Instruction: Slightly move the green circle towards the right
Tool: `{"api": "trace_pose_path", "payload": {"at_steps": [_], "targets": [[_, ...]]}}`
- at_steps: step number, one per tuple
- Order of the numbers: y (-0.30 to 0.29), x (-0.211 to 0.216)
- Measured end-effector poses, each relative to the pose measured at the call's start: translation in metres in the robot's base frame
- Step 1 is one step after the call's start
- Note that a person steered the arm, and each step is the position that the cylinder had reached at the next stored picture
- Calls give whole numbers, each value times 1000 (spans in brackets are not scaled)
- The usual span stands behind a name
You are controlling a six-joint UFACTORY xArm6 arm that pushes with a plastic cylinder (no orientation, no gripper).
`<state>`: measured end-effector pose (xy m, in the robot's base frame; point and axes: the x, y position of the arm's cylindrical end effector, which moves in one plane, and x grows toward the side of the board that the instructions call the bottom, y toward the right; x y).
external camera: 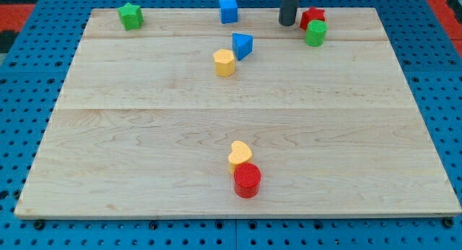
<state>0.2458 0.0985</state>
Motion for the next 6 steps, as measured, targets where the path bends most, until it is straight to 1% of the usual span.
{"api": "trace_pose_path", "payload": {"at_steps": [1,2,3,4,5,6], "targets": [[32,21],[52,26],[63,65],[111,72],[135,20],[97,25]]}}
